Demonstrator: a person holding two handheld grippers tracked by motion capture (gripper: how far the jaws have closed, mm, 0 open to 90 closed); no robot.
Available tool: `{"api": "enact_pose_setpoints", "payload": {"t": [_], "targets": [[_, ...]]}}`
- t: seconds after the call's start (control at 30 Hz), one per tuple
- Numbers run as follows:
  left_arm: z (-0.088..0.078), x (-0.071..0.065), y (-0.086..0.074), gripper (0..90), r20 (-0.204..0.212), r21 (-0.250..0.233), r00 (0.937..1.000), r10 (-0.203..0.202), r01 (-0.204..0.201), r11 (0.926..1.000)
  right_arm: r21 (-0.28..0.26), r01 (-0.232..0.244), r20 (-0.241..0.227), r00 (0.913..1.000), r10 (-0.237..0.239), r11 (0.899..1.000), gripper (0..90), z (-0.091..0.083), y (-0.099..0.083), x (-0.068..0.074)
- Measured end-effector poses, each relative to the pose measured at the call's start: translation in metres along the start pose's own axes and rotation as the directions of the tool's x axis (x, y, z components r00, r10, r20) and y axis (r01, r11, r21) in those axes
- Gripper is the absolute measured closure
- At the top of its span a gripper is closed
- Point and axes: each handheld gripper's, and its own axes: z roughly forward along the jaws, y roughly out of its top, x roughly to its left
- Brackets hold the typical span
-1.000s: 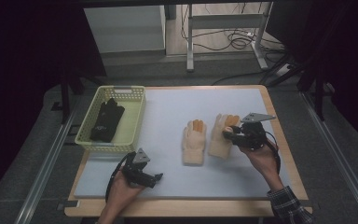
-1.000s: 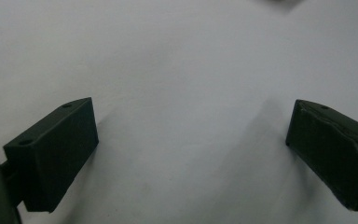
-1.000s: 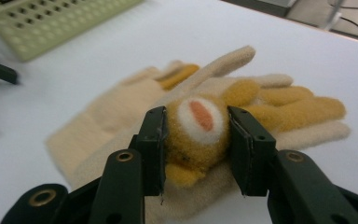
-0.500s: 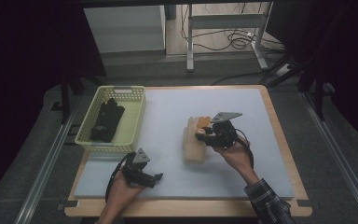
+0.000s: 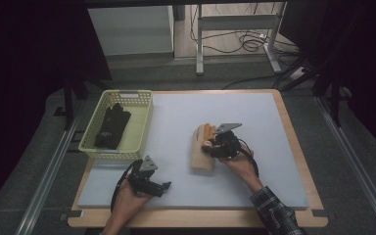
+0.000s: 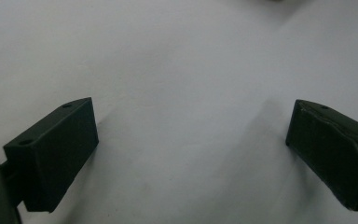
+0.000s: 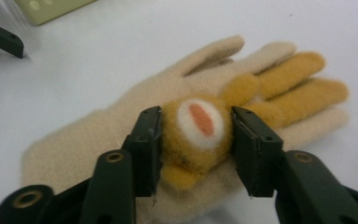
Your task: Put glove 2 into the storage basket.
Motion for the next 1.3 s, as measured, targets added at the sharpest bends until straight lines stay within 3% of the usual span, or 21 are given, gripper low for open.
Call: {"api": "enact_pose_setpoints", "payload": {"t": [0.1, 0.43, 0.67, 0.8, 1.0, 1.3], "targets": [[0.000, 0.000, 0.000, 2.4, 0.000, 0.000, 1.0000, 0.000, 0.000, 1.0000, -0.014, -0.040, -0.024, 0.9989, 0.040, 0.999, 48.9, -0.001, -0.004, -0.004], [0.000, 0.000, 0.000, 2.4, 0.000, 0.000, 1.0000, 0.000, 0.000, 1.0000, -0.055, -0.027, 0.029, 0.9992, 0.029, 0.998, 43.8, -0.031, 0.001, -0.009], [0.000, 0.000, 0.000, 2.4, 0.000, 0.000, 1.0000, 0.000, 0.000, 1.0000, -0.018, -0.033, 0.028, 0.9991, 0.033, 0.999, 73.4, -0.046, -0.019, -0.009], [0.000, 0.000, 0.000, 2.4, 0.000, 0.000, 1.0000, 0.000, 0.000, 1.0000, -0.001, -0.042, 0.002, 0.9991, 0.042, 0.999, 84.5, -0.047, -0.034, -0.005], [0.000, 0.000, 0.000, 2.4, 0.000, 0.000, 1.0000, 0.000, 0.000, 1.0000, 0.029, -0.008, -0.028, 0.9996, 0.009, 1.000, 86.2, -0.039, -0.048, 0.007], [0.000, 0.000, 0.000, 2.4, 0.000, 0.000, 1.0000, 0.000, 0.000, 1.0000, 0.043, 0.014, -0.056, 0.9984, -0.011, 0.999, 85.9, -0.023, -0.050, 0.019]]}}
